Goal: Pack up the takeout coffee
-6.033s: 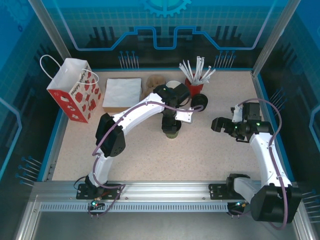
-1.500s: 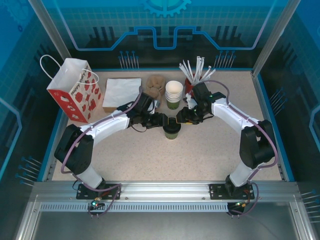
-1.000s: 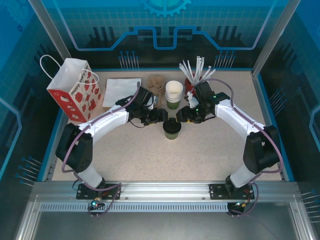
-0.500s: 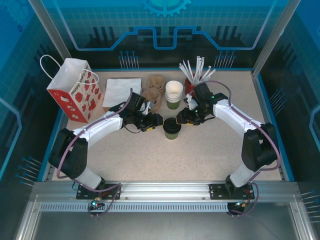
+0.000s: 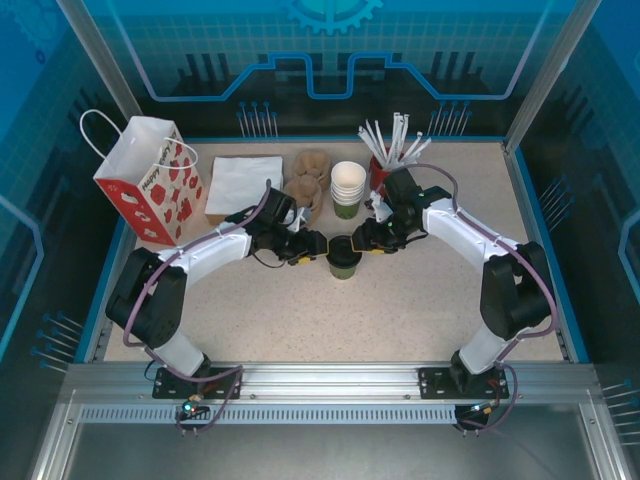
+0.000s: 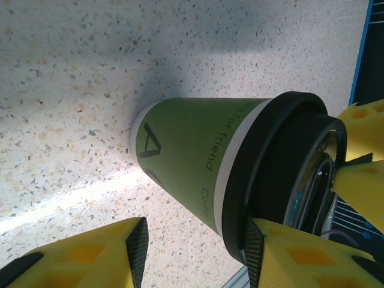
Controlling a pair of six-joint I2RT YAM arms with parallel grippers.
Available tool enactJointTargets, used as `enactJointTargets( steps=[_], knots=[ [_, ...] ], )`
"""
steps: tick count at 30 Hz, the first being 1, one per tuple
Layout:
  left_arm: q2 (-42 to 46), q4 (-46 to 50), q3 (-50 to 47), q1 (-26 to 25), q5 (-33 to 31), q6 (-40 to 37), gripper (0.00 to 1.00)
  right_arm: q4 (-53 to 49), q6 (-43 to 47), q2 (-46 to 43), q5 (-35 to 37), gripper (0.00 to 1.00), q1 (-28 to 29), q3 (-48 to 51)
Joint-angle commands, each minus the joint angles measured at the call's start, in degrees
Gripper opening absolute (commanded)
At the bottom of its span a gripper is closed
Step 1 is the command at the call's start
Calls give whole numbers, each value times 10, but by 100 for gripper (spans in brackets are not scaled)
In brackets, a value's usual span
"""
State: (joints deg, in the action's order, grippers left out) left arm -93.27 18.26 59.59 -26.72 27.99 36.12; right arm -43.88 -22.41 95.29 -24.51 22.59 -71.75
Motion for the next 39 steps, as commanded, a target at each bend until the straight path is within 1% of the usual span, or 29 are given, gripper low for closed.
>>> enactJointTargets(
  steps=[1, 4, 14, 20, 24, 28, 31, 39],
  knots=[
    [-11, 14, -14, 1, -4, -4, 45, -38, 11, 15, 12, 43, 11, -13],
    [-13, 24, -20, 1, -15, -11, 40, -53, 15, 21, 21, 41, 11, -15],
    [-19, 39, -55, 1, -48, -14, 32, -84, 25, 40, 49, 40, 10, -4],
    [-19, 33, -83, 1, -60, -10, 28, -91, 29, 43, 69, 40, 10, 11],
    [-15, 18, -82, 1, -50, -4, 28, -82, 29, 32, 70, 40, 9, 7],
    [-9, 17, -43, 1, -32, 3, 32, -52, 27, 11, 38, 42, 8, -9],
    [-4, 15, -15, 1, -20, 9, 41, -41, 24, 13, 12, 43, 9, -24],
    [8, -9, 17, 1, 3, 32, 54, -44, 22, 20, 6, 43, 10, -31]
  ],
)
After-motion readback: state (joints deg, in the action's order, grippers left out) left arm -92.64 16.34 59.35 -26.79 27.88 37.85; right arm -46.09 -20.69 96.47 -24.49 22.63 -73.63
